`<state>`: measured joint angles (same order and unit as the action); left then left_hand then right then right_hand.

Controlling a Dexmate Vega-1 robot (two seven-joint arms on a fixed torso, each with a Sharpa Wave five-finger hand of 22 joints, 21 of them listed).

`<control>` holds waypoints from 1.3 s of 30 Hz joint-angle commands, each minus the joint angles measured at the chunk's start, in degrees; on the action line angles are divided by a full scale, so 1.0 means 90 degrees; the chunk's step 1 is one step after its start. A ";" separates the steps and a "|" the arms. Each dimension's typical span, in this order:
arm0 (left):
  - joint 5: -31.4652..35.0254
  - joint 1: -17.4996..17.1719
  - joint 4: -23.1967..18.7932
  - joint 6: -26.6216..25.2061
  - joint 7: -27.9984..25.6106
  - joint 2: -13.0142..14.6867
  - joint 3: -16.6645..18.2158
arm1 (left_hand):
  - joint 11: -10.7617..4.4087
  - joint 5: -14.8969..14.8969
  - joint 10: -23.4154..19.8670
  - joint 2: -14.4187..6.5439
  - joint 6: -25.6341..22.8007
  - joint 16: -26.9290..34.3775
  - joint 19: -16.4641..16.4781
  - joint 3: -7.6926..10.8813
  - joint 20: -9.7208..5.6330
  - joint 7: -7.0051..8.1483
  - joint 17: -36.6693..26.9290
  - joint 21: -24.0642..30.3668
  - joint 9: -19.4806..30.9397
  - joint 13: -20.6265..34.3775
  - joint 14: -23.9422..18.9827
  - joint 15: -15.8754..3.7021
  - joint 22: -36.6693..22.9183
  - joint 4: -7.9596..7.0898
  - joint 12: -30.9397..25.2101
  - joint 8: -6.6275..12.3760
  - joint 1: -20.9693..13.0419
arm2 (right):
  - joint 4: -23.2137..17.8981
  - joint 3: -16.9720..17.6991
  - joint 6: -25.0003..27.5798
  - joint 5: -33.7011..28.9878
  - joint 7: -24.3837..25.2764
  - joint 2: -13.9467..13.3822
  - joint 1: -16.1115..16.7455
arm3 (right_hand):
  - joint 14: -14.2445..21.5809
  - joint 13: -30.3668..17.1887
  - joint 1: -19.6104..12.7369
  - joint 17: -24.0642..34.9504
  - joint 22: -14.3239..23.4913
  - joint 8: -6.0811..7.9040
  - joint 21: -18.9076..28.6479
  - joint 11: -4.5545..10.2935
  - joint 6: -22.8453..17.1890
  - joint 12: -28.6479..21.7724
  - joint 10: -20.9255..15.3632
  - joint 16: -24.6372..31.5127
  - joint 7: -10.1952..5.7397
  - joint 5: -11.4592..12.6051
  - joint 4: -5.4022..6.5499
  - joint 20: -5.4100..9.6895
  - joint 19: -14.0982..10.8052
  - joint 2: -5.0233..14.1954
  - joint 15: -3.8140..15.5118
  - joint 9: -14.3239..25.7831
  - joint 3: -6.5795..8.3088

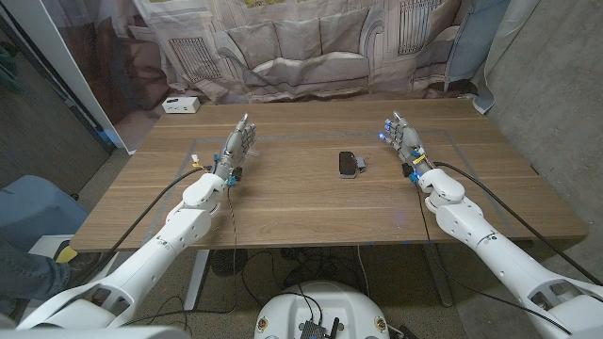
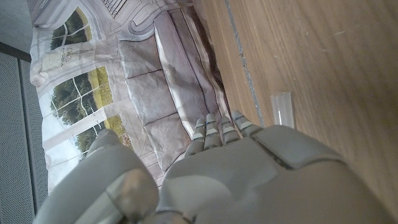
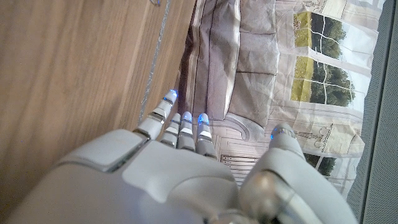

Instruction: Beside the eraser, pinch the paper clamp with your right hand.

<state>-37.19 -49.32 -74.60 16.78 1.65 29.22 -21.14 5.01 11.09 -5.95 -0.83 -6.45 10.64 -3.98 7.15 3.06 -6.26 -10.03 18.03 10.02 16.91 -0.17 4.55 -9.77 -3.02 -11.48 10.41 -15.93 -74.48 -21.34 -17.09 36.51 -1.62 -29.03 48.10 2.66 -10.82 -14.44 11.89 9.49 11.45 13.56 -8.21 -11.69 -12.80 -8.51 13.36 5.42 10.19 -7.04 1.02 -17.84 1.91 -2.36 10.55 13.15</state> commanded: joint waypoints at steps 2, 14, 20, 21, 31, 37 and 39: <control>0.0271 -0.0214 -0.0317 0.0219 -0.0205 0.0097 -0.0052 | 0.0026 0.0032 -0.0040 -0.0009 -0.0005 0.0028 -0.0084 0.0055 -0.0004 -0.0022 -0.0027 0.0012 0.0022 0.0002 -0.0012 0.0057 -0.0023 0.0014 -0.0023 0.0040 -0.0064 | -0.0178 -0.0120 -0.0303 -0.0436 0.0427 0.0058 0.0152 | 0.0006 -0.0023 -0.0096 0.0008 0.0027 0.0024 0.0019 0.0019 -0.0036 -0.0035 -0.0078 0.0031 0.0007 0.0030 -0.0025 -0.0005 -0.0054 0.0011 -0.0079 0.0033 0.0061; 0.0582 -0.0091 -0.0317 0.0288 -0.0377 0.0136 -0.0093 | 0.0009 0.0015 -0.0154 -0.0032 -0.0099 0.0064 -0.0067 0.0089 -0.0010 -0.0015 -0.0023 -0.0057 0.0024 -0.0074 -0.0142 0.0038 -0.0023 0.0091 -0.0069 0.0076 -0.0156 | -0.0718 0.0018 -0.0645 -0.0910 0.1015 -0.0115 0.0632 | 0.0137 -0.0031 -0.0341 -0.0019 0.0025 0.0035 -0.0022 0.0054 -0.0083 -0.0041 -0.0197 0.0027 -0.0043 0.0031 -0.0154 -0.0001 -0.0140 0.0043 -0.0111 0.0042 0.0152; 0.0592 0.0165 -0.0045 0.0264 -0.0170 0.0099 -0.0166 | 0.0040 0.0003 -0.0211 -0.0018 -0.0119 0.0086 0.0078 0.0103 0.0019 -0.0044 -0.0021 -0.0054 0.0027 -0.0125 -0.0248 0.0038 -0.0024 0.0156 -0.0088 0.0078 -0.0226 | -0.1319 0.0094 -0.0286 -0.1436 0.1641 -0.0401 0.0907 | 0.0183 -0.0034 -0.0416 -0.0027 0.0025 0.0010 -0.0032 0.0066 -0.0023 -0.0041 -0.0233 0.0024 -0.0061 0.0034 -0.0195 -0.0009 -0.0186 0.0013 -0.0096 0.0044 0.0164; 0.0557 0.0184 -0.0025 0.0265 -0.0137 0.0083 -0.0162 | 0.0043 0.0002 -0.0216 -0.0017 -0.0120 0.0087 0.0089 0.0104 0.0023 -0.0044 -0.0021 -0.0053 0.0027 -0.0129 -0.0254 0.0042 -0.0024 0.0161 -0.0090 0.0078 -0.0230 | -0.1379 0.0117 -0.0272 -0.1471 0.1694 -0.0428 0.0951 | 0.0187 -0.0035 -0.0422 -0.0028 0.0025 0.0008 -0.0031 0.0065 -0.0019 -0.0041 -0.0237 0.0024 -0.0062 0.0034 -0.0198 -0.0010 -0.0193 0.0010 -0.0098 0.0044 0.0164; 0.0091 0.0030 -0.0311 0.0090 -0.0040 0.0077 0.0010 | 0.0070 -0.0020 -0.0439 0.0054 -0.0315 0.0132 0.0372 0.0103 0.0074 -0.0058 -0.0022 -0.0056 0.0033 -0.0226 -0.0513 0.0067 -0.0028 0.0287 -0.0164 0.0129 -0.0343 | -0.1504 0.0276 -0.0283 -0.1190 0.1182 -0.0768 0.1076 | 0.0284 -0.0041 -0.0515 -0.0036 0.0026 0.0020 -0.0038 0.0062 -0.0048 -0.0065 -0.0363 0.0029 -0.0064 0.0034 -0.0237 -0.0020 -0.0292 -0.0051 -0.0106 0.0048 0.0167; 0.0187 -0.0262 -0.0727 0.0047 -0.0324 0.0179 0.0038 | 0.0042 -0.0024 -0.0505 0.0067 -0.0367 0.0135 0.0426 0.0102 0.0087 -0.0041 -0.0023 -0.0067 0.0034 -0.0252 -0.0573 0.0049 -0.0029 0.0315 -0.0183 0.0136 -0.0364 | -0.1816 0.0334 -0.0279 -0.1331 0.1459 -0.0776 0.1319 | 0.0316 -0.0043 -0.0546 -0.0037 0.0027 0.0031 -0.0053 0.0074 -0.0079 -0.0063 -0.0383 0.0030 -0.0055 0.0032 -0.0241 -0.0032 -0.0294 -0.0061 -0.0117 0.0049 0.0170; 0.0182 -0.0390 -0.0854 0.0165 -0.0299 0.0204 0.0061 | 0.0042 -0.0028 -0.0569 0.0073 -0.0405 0.0156 0.0443 0.0103 0.0095 -0.0042 -0.0024 -0.0089 0.0035 -0.0275 -0.0671 0.0050 -0.0031 0.0336 -0.0202 0.0139 -0.0381 | -0.2043 0.0351 -0.0233 -0.1527 0.1723 -0.0782 0.1477 | 0.0323 -0.0045 -0.0564 -0.0036 0.0028 0.0048 -0.0059 0.0069 -0.0126 -0.0071 -0.0421 0.0026 -0.0071 0.0030 -0.0242 -0.0032 -0.0309 -0.0067 -0.0118 0.0051 0.0171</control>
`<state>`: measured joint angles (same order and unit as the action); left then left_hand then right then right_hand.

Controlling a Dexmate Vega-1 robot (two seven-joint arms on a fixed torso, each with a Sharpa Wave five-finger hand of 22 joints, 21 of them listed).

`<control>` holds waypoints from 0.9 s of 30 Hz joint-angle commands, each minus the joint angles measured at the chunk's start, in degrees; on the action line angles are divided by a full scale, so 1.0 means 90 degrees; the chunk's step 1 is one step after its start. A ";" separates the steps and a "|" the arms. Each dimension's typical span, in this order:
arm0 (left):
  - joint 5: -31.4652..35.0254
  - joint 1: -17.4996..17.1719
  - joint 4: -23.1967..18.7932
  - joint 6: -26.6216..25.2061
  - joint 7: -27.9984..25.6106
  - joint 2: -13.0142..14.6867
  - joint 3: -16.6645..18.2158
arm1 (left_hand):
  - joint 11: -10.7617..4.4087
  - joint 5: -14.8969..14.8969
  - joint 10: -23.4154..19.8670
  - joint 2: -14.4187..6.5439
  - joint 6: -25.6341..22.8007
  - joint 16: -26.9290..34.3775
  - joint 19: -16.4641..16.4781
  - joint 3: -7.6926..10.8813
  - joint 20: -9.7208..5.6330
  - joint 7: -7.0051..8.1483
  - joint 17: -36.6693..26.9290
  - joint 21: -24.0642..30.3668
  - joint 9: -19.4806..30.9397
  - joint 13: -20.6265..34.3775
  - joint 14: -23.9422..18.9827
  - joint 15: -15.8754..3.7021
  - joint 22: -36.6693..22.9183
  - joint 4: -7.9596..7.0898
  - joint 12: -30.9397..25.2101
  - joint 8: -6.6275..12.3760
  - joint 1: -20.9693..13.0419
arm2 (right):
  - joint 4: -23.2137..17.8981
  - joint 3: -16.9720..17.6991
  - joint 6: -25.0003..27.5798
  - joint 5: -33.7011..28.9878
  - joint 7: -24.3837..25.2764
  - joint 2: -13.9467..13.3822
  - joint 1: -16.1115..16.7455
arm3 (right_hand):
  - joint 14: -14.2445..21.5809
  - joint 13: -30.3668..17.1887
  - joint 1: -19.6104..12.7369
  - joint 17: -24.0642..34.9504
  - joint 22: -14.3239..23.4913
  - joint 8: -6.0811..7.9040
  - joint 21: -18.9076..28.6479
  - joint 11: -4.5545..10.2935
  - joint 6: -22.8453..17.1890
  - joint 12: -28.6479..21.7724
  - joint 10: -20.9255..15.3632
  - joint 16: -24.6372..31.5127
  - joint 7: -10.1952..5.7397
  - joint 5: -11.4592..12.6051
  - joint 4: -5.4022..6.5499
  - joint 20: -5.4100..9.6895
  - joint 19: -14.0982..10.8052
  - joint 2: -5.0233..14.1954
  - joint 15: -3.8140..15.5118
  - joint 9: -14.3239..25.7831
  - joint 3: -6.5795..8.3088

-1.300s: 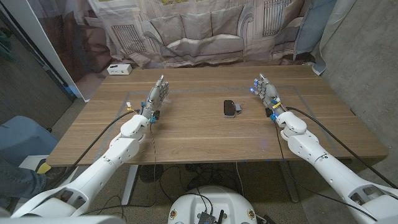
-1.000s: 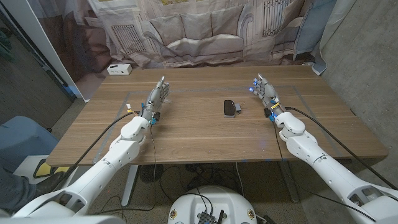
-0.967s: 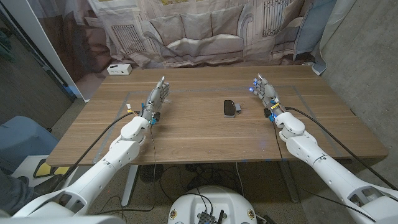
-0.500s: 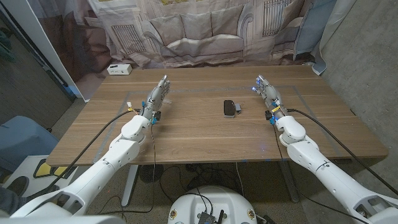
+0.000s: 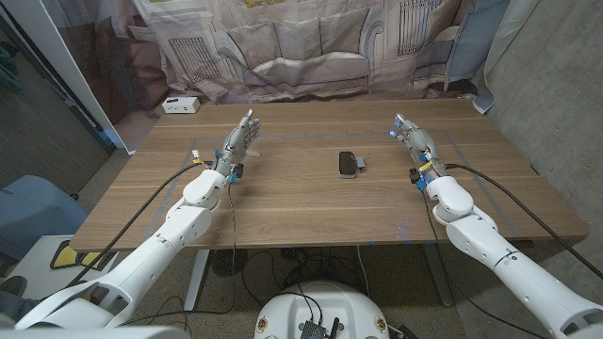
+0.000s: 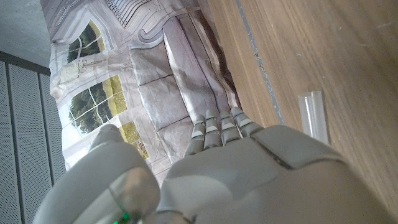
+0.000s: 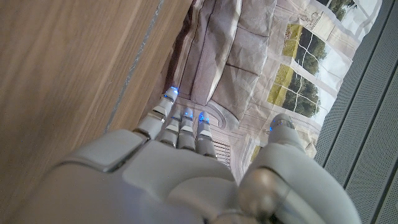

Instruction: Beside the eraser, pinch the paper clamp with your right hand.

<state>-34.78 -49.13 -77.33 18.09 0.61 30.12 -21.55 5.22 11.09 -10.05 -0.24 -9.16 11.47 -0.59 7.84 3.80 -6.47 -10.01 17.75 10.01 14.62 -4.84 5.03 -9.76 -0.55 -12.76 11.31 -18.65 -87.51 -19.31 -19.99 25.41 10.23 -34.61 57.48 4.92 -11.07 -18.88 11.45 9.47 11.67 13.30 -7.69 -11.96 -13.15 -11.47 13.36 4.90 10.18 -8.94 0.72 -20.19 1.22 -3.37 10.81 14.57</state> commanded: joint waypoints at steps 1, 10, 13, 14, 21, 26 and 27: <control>-0.0022 -0.0467 -0.0652 0.0025 -0.0256 0.0150 0.0119 | 0.0006 -0.0028 -0.0119 0.0007 -0.0116 0.0062 0.0084 0.0026 0.0016 -0.0015 -0.0025 -0.0057 0.0037 -0.0025 -0.0159 -0.0003 -0.0032 0.0066 -0.0061 0.0041 -0.0082 | -0.0669 0.0131 0.0107 -0.0397 0.0525 -0.0162 0.0492 | 0.0080 -0.0017 -0.0073 0.0012 0.0030 0.0026 -0.0031 0.0013 -0.0103 -0.0033 -0.0096 0.0028 -0.0014 0.0030 -0.0030 0.0001 -0.0052 0.0007 -0.0004 0.0022 0.0013; 0.0626 -0.0838 -0.1409 -0.0096 -0.0894 0.0565 0.0222 | -0.0008 -0.0030 -0.0161 0.0000 -0.0171 0.0051 0.0080 0.0036 0.0033 -0.0001 -0.0026 -0.0093 0.0038 -0.0052 -0.0190 -0.0017 -0.0034 0.0092 -0.0068 0.0047 -0.0109 | -0.1088 0.0089 0.0295 -0.1073 0.1161 -0.0068 0.0739 | 0.0180 -0.0024 -0.0122 0.0014 0.0032 0.0051 -0.0027 -0.0018 -0.0185 -0.0050 -0.0192 0.0044 -0.0031 0.0026 -0.0027 -0.0018 -0.0152 -0.0013 -0.0006 0.0028 0.0012; 0.0556 -0.0851 -0.1374 -0.0018 -0.0749 0.0599 0.0252 | -0.0008 -0.0031 -0.0165 -0.0006 -0.0187 0.0046 0.0070 0.0041 0.0037 0.0002 -0.0026 -0.0110 0.0039 -0.0061 -0.0199 -0.0023 -0.0035 0.0102 -0.0066 0.0047 -0.0120 | -0.1191 0.0050 0.0428 -0.1365 0.1390 -0.0031 0.0760 | 0.0203 -0.0026 -0.0134 0.0014 0.0032 0.0052 -0.0022 -0.0006 -0.0194 -0.0053 -0.0213 0.0048 -0.0030 0.0026 -0.0027 -0.0026 -0.0187 -0.0016 -0.0002 0.0029 0.0013; 0.0541 -0.0855 -0.1356 0.0015 -0.0712 0.0605 0.0262 | -0.0004 -0.0031 -0.0172 -0.0007 -0.0190 0.0045 0.0071 0.0042 0.0034 0.0000 -0.0026 -0.0113 0.0039 -0.0064 -0.0202 -0.0027 -0.0035 0.0105 -0.0068 0.0046 -0.0123 | -0.1217 0.0040 0.0455 -0.1418 0.1407 -0.0036 0.0765 | 0.0222 -0.0027 -0.0143 0.0015 0.0032 0.0051 -0.0021 0.0002 -0.0195 -0.0057 -0.0232 0.0052 -0.0032 0.0025 -0.0026 -0.0033 -0.0203 -0.0018 -0.0009 0.0030 0.0013; 0.0537 -0.0876 -0.1258 0.0202 -0.0566 0.0623 0.0292 | -0.0013 -0.0033 -0.0188 -0.0016 -0.0219 0.0041 0.0070 0.0051 0.0041 0.0005 -0.0026 -0.0140 0.0040 -0.0084 -0.0235 -0.0024 -0.0036 0.0125 -0.0067 0.0045 -0.0144 | -0.1666 0.0051 0.1009 -0.1853 0.1888 -0.0007 0.0966 | 0.0294 -0.0032 -0.0181 0.0016 0.0033 0.0048 -0.0030 0.0010 -0.0205 -0.0076 -0.0315 0.0065 -0.0038 0.0024 -0.0027 -0.0054 -0.0242 -0.0031 -0.0026 0.0033 0.0014; 0.0496 -0.0876 -0.1136 0.0350 -0.0468 0.0583 0.0307 | -0.0006 -0.0035 -0.0211 -0.0021 -0.0249 0.0036 0.0061 0.0055 0.0062 0.0008 -0.0026 -0.0160 0.0040 -0.0095 -0.0249 -0.0032 -0.0037 0.0136 -0.0072 0.0049 -0.0155 | -0.1951 0.0014 0.1393 -0.2258 0.2293 0.0048 0.1092 | 0.0389 -0.0037 -0.0210 0.0018 0.0033 0.0040 -0.0018 0.0011 -0.0203 -0.0095 -0.0412 0.0083 -0.0034 0.0021 -0.0025 -0.0105 -0.0346 -0.0071 -0.0040 0.0035 0.0001; 0.0492 -0.0877 -0.1123 0.0363 -0.0454 0.0583 0.0308 | -0.0006 -0.0035 -0.0221 -0.0021 -0.0252 0.0037 0.0061 0.0056 0.0061 0.0011 -0.0026 -0.0162 0.0040 -0.0097 -0.0253 -0.0031 -0.0037 0.0138 -0.0075 0.0049 -0.0156 | -0.1976 0.0000 0.1436 -0.2339 0.2338 0.0043 0.1104 | 0.0425 -0.0039 -0.0217 0.0018 0.0034 0.0038 -0.0017 0.0007 -0.0204 -0.0097 -0.0433 0.0091 -0.0032 0.0020 -0.0025 -0.0116 -0.0373 -0.0087 -0.0040 0.0035 -0.0005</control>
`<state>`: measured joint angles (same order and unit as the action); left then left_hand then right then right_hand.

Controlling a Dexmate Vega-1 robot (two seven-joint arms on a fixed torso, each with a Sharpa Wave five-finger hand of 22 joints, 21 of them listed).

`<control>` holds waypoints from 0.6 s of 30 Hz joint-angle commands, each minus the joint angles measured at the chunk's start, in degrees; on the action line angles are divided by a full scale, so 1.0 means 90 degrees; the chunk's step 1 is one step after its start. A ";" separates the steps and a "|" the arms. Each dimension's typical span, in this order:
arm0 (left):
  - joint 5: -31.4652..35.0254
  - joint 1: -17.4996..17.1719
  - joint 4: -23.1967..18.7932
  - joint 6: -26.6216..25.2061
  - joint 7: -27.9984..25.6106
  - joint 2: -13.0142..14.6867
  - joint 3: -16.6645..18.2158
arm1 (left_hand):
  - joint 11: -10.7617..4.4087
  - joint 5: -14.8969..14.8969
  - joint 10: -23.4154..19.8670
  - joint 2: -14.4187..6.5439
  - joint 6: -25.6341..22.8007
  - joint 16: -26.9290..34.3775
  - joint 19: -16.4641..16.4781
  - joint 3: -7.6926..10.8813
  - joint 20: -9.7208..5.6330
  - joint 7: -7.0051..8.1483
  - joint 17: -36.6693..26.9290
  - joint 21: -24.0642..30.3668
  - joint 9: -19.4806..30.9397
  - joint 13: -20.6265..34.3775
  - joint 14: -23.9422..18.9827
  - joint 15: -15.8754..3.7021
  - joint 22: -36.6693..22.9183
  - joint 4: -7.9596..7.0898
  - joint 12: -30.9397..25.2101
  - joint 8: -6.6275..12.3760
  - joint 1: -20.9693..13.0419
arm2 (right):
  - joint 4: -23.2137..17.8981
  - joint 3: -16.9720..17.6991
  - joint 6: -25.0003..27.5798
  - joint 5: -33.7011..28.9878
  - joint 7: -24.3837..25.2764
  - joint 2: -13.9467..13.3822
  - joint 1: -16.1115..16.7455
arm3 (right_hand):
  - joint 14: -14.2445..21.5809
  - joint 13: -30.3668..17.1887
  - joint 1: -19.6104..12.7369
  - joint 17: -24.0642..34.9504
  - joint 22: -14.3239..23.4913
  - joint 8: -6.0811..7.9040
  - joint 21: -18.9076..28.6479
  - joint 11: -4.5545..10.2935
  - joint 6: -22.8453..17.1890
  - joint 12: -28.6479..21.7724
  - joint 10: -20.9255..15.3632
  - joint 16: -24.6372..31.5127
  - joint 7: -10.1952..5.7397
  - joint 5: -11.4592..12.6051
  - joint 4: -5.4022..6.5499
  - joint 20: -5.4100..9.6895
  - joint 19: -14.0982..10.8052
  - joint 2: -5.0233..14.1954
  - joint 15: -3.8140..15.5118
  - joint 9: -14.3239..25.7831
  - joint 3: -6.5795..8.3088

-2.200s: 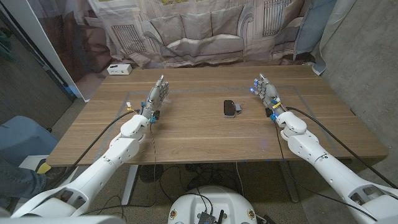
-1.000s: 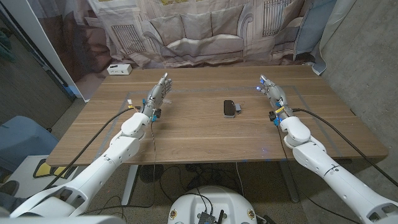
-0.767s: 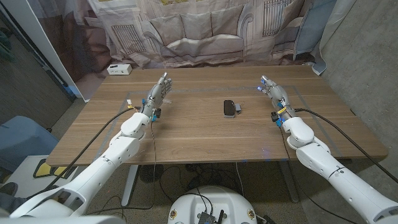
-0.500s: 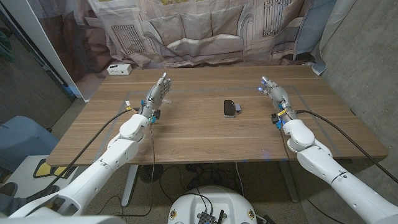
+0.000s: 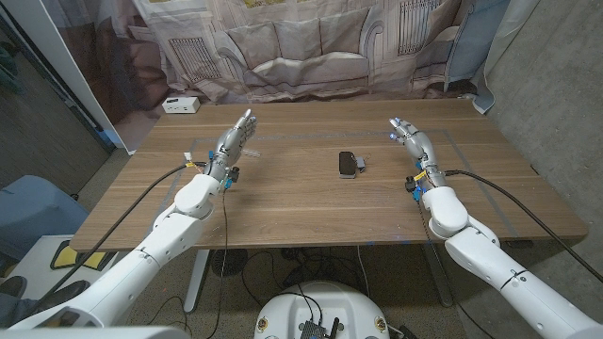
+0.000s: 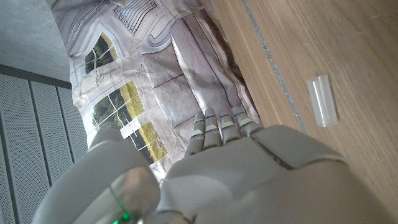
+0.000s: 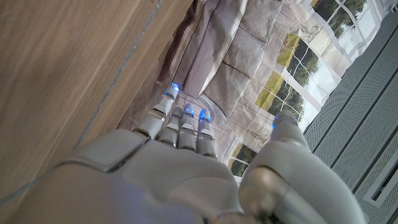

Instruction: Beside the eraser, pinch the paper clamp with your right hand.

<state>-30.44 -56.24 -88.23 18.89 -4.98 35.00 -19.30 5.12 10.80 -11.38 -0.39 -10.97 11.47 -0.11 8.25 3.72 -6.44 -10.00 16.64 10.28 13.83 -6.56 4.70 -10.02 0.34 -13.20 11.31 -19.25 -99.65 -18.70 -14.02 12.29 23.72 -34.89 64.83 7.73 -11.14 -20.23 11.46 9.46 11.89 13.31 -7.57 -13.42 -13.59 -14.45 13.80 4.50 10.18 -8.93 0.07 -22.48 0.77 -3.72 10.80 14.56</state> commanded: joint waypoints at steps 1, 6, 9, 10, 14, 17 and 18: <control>0.0006 -0.0086 0.0102 0.0287 0.0186 0.0042 0.0058 | -0.0001 -0.0003 -0.0077 -0.0005 -0.0050 0.0037 0.0007 0.0011 0.0073 0.0007 -0.0027 -0.0043 0.0010 -0.0010 -0.0066 0.0006 -0.0008 0.0042 -0.0026 0.0048 -0.0091 | -0.0671 -0.0075 0.0823 -0.0943 0.0900 0.0088 0.0311 | 0.0142 -0.0032 -0.0071 0.0017 0.0035 0.0013 -0.0014 -0.0001 -0.0043 -0.0050 -0.0115 0.0051 0.0013 0.0020 -0.0026 -0.0048 -0.0137 -0.0044 0.0004 0.0036 -0.0007; -0.0033 -0.0097 0.0149 0.0358 0.0273 0.0049 0.0072 | -0.0012 -0.0005 -0.0110 -0.0010 -0.0077 0.0033 0.0008 0.0015 0.0080 0.0016 -0.0027 -0.0060 0.0011 -0.0023 -0.0086 -0.0005 -0.0009 0.0053 -0.0034 0.0049 -0.0101 | -0.0875 -0.0135 0.1113 -0.1290 0.1220 0.0166 0.0422 | 0.0254 -0.0037 -0.0108 0.0017 0.0035 0.0017 0.0000 0.0025 -0.0067 -0.0058 -0.0184 0.0075 0.0024 0.0021 -0.0033 -0.0077 -0.0248 -0.0096 -0.0011 0.0038 -0.0021; -0.0036 -0.0121 0.0152 0.0411 0.0305 0.0063 0.0086 | -0.0017 -0.0006 -0.0114 -0.0011 -0.0094 0.0033 0.0010 0.0016 0.0079 0.0020 -0.0027 -0.0068 0.0011 -0.0028 -0.0096 -0.0014 -0.0010 0.0058 -0.0033 0.0052 -0.0104 | -0.0985 -0.0187 0.1297 -0.1470 0.1337 0.0191 0.0461 | 0.0300 -0.0040 -0.0146 0.0016 0.0036 0.0036 0.0007 0.0026 -0.0126 -0.0069 -0.0249 0.0077 0.0054 0.0025 -0.0041 -0.0120 -0.0322 -0.0132 -0.0002 0.0039 -0.0026; -0.0038 -0.0130 0.0151 0.0429 0.0314 0.0067 0.0092 | 0.0000 -0.0006 -0.0115 -0.0012 -0.0096 0.0032 0.0009 0.0017 0.0082 0.0023 -0.0027 -0.0073 0.0012 -0.0031 -0.0103 -0.0016 -0.0010 0.0061 -0.0032 0.0050 -0.0106 | -0.1017 -0.0210 0.1362 -0.1533 0.1387 0.0212 0.0468 | 0.0311 -0.0041 -0.0152 0.0016 0.0036 0.0037 0.0009 0.0031 -0.0131 -0.0070 -0.0257 0.0079 0.0053 0.0026 -0.0043 -0.0125 -0.0333 -0.0137 0.0000 0.0039 -0.0027; -0.0060 -0.0156 0.0151 0.0476 0.0364 0.0084 0.0109 | 0.0000 -0.0008 -0.0125 -0.0014 -0.0100 0.0028 0.0013 0.0019 0.0084 0.0024 -0.0027 -0.0082 0.0012 -0.0038 -0.0109 -0.0020 -0.0010 0.0068 -0.0033 0.0046 -0.0111 | -0.1167 -0.0322 0.1730 -0.1865 0.1604 0.0275 0.0487 | 0.0394 -0.0043 -0.0232 0.0012 0.0036 0.0049 0.0011 0.0047 -0.0171 -0.0073 -0.0310 0.0092 0.0050 0.0039 -0.0064 -0.0149 -0.0409 -0.0168 0.0016 0.0040 -0.0017; -0.0085 -0.0154 0.0161 0.0488 0.0433 0.0102 0.0107 | -0.0006 -0.0009 -0.0133 -0.0017 -0.0131 0.0025 0.0018 0.0020 0.0082 0.0018 -0.0027 -0.0092 0.0013 -0.0046 -0.0117 -0.0021 -0.0011 0.0075 -0.0033 0.0052 -0.0116 | -0.1271 -0.0403 0.2000 -0.2102 0.1777 0.0336 0.0499 | 0.0471 -0.0045 -0.0321 0.0009 0.0035 0.0063 0.0025 0.0066 -0.0216 -0.0078 -0.0366 0.0103 0.0053 0.0052 -0.0086 -0.0170 -0.0511 -0.0201 0.0023 0.0041 -0.0004; -0.0091 -0.0153 0.0164 0.0489 0.0454 0.0108 0.0105 | -0.0006 -0.0009 -0.0137 -0.0018 -0.0132 0.0024 0.0019 0.0021 0.0081 0.0022 -0.0027 -0.0095 0.0013 -0.0048 -0.0122 -0.0029 -0.0011 0.0077 -0.0033 0.0051 -0.0117 | -0.1306 -0.0422 0.2104 -0.2156 0.1819 0.0359 0.0500 | 0.0485 -0.0046 -0.0333 0.0008 0.0035 0.0062 0.0026 0.0066 -0.0216 -0.0079 -0.0375 0.0105 0.0054 0.0054 -0.0089 -0.0172 -0.0524 -0.0207 0.0032 0.0041 -0.0003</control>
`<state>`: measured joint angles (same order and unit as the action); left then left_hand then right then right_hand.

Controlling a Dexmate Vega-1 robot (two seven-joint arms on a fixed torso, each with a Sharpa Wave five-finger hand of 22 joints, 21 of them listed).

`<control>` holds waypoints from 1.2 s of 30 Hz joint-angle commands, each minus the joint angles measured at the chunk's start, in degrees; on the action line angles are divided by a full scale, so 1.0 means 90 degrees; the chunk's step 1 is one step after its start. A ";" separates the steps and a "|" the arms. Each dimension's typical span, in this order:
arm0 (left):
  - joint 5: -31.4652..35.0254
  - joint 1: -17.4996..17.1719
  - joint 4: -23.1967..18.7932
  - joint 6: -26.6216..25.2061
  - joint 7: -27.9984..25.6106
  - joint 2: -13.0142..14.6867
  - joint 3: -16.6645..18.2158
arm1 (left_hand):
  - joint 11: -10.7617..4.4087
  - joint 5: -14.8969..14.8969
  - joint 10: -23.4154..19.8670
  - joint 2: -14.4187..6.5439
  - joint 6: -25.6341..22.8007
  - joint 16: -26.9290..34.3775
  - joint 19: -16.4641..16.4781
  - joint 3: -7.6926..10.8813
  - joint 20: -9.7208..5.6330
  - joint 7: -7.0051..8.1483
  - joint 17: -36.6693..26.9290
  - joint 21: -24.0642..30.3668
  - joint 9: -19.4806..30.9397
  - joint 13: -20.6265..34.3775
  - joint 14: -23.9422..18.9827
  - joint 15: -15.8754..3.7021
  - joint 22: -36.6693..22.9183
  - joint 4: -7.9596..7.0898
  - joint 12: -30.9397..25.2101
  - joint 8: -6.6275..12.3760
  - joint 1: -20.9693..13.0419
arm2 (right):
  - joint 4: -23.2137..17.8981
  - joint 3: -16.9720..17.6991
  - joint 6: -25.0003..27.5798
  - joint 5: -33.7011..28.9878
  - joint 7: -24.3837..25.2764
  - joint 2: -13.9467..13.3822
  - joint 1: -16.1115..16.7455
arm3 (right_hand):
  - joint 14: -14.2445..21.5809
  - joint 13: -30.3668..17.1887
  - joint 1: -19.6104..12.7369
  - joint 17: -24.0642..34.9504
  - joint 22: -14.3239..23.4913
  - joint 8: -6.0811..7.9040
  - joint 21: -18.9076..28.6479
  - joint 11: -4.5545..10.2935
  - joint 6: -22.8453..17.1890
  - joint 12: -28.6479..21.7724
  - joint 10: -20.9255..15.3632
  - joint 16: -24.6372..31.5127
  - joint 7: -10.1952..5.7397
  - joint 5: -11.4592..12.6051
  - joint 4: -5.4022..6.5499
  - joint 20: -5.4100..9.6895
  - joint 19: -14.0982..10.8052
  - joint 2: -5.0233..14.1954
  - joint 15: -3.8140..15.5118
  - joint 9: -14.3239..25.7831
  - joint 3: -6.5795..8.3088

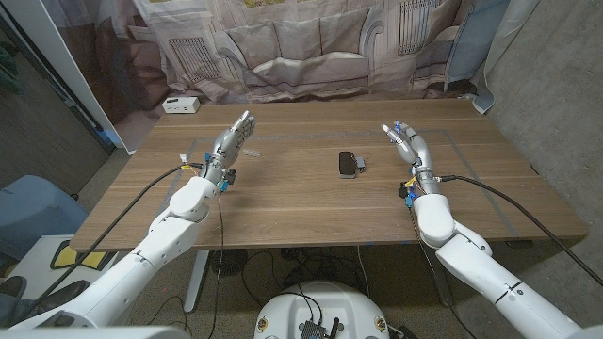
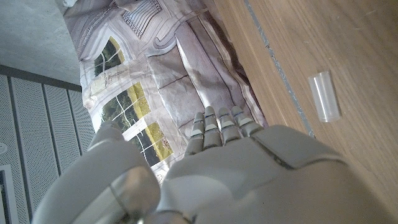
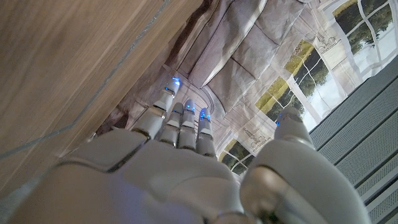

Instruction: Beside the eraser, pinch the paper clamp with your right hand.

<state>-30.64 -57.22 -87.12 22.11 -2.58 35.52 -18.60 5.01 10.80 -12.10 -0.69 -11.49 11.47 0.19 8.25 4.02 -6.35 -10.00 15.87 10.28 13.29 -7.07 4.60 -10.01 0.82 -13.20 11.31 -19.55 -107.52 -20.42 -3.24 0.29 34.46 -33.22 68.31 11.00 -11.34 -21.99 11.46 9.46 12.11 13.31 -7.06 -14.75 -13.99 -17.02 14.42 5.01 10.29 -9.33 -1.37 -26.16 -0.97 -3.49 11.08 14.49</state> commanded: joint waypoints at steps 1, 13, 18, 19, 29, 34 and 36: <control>-0.0071 -0.0039 0.0048 0.0141 0.0207 0.0052 0.0024 | 0.0003 -0.0010 -0.0059 0.0016 -0.0076 0.0024 -0.0017 0.0021 0.0050 0.0012 -0.0027 -0.0012 0.0014 0.0010 -0.0066 -0.0017 -0.0012 0.0024 -0.0034 0.0051 -0.0084 | -0.0469 -0.0251 0.0984 -0.0880 0.0650 0.0176 0.0117 | 0.0165 -0.0025 -0.0179 0.0006 0.0035 0.0046 0.0024 0.0026 -0.0095 -0.0033 -0.0107 0.0044 0.0000 0.0047 -0.0053 -0.0021 -0.0142 -0.0033 0.0029 0.0011 0.0009; -0.0048 -0.0088 0.0004 0.0215 0.0256 0.0062 0.0011 | 0.0004 -0.0014 -0.0086 0.0007 -0.0122 0.0015 -0.0002 0.0027 0.0047 0.0016 -0.0028 -0.0051 0.0015 -0.0017 -0.0107 -0.0017 -0.0014 0.0049 -0.0031 0.0047 -0.0097 | -0.0849 -0.0636 0.2379 -0.1921 0.1101 0.0263 0.0022 | 0.0270 -0.0027 -0.0323 -0.0001 0.0035 0.0095 0.0007 -0.0023 -0.0261 -0.0042 -0.0246 0.0036 0.0081 0.0068 -0.0056 -0.0057 -0.0267 -0.0174 0.0000 0.0016 -0.0012; -0.0040 -0.0128 -0.0023 0.0234 0.0237 0.0070 0.0026 | 0.0007 -0.0016 -0.0095 0.0005 -0.0126 0.0010 0.0003 0.0028 0.0049 0.0025 -0.0028 -0.0062 0.0016 -0.0024 -0.0112 -0.0029 -0.0014 0.0055 -0.0032 0.0042 -0.0100 | -0.0921 -0.0777 0.2800 -0.2156 0.1158 0.0324 -0.0061 | 0.0395 -0.0027 -0.0334 0.0001 0.0036 0.0120 0.0006 -0.0053 -0.0367 -0.0063 -0.0372 0.0058 0.0105 0.0073 -0.0025 -0.0090 -0.0365 -0.0269 -0.0008 0.0020 -0.0058; -0.0046 -0.0132 -0.0019 0.0240 0.0240 0.0066 0.0027 | 0.0002 -0.0016 -0.0095 0.0004 -0.0127 0.0009 0.0002 0.0029 0.0056 0.0028 -0.0028 -0.0066 0.0016 -0.0026 -0.0114 -0.0028 -0.0014 0.0057 -0.0030 0.0040 -0.0101 | -0.0927 -0.0794 0.2849 -0.2168 0.1153 0.0335 -0.0078 | 0.0416 -0.0026 -0.0335 0.0001 0.0036 0.0132 0.0003 -0.0036 -0.0406 -0.0067 -0.0398 0.0060 0.0110 0.0074 -0.0019 -0.0094 -0.0378 -0.0284 -0.0011 0.0022 -0.0066; -0.0061 -0.0158 0.0010 0.0311 0.0271 0.0049 0.0036 | -0.0018 -0.0019 -0.0099 -0.0006 -0.0133 -0.0005 0.0000 0.0035 0.0068 0.0040 -0.0028 -0.0102 0.0017 -0.0045 -0.0122 -0.0039 -0.0016 0.0078 -0.0022 0.0027 -0.0114 | -0.1051 -0.1016 0.3500 -0.2377 0.1059 0.0391 -0.0227 | 0.0600 -0.0024 -0.0381 0.0004 0.0038 0.0171 0.0012 -0.0012 -0.0571 -0.0088 -0.0572 0.0093 0.0165 0.0090 0.0011 -0.0099 -0.0551 -0.0353 -0.0001 0.0030 -0.0100; -0.0068 -0.0163 0.0017 0.0317 0.0274 0.0046 0.0041 | -0.0018 -0.0020 -0.0100 -0.0007 -0.0139 -0.0010 0.0003 0.0037 0.0072 0.0041 -0.0028 -0.0112 0.0017 -0.0051 -0.0123 -0.0042 -0.0016 0.0084 -0.0019 0.0024 -0.0117 | -0.1107 -0.1127 0.3790 -0.2488 0.1044 0.0407 -0.0298 | 0.0706 -0.0019 -0.0433 0.0003 0.0039 0.0206 0.0011 -0.0003 -0.0704 -0.0103 -0.0687 0.0110 0.0193 0.0103 0.0011 -0.0090 -0.0633 -0.0392 -0.0003 0.0031 -0.0111; -0.0074 -0.0160 0.0032 0.0319 0.0283 0.0041 0.0039 | -0.0025 -0.0021 -0.0101 -0.0008 -0.0130 -0.0012 0.0006 0.0037 0.0071 0.0042 -0.0028 -0.0117 0.0017 -0.0054 -0.0123 -0.0043 -0.0016 0.0088 -0.0018 0.0018 -0.0119 | -0.1135 -0.1165 0.3897 -0.2519 0.1013 0.0402 -0.0331 | 0.0763 -0.0017 -0.0456 0.0002 0.0039 0.0213 0.0019 -0.0006 -0.0742 -0.0102 -0.0719 0.0122 0.0195 0.0108 0.0012 -0.0089 -0.0688 -0.0405 0.0016 0.0031 -0.0115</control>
<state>-31.13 -58.51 -87.05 24.64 -0.21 36.00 -18.32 5.01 10.81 -12.70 -0.83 -12.29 11.47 0.19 8.25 4.02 -6.13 -10.00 15.03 10.26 12.77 -7.68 4.39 -9.99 1.28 -13.20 11.31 -20.16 -116.40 -28.85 25.91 -19.97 44.07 -29.97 66.64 17.03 -11.33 -25.75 11.47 9.75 13.44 13.31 -7.21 -20.58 -14.64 -22.78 15.08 6.75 10.72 -9.27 -2.19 -31.49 -3.98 -3.55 11.07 13.57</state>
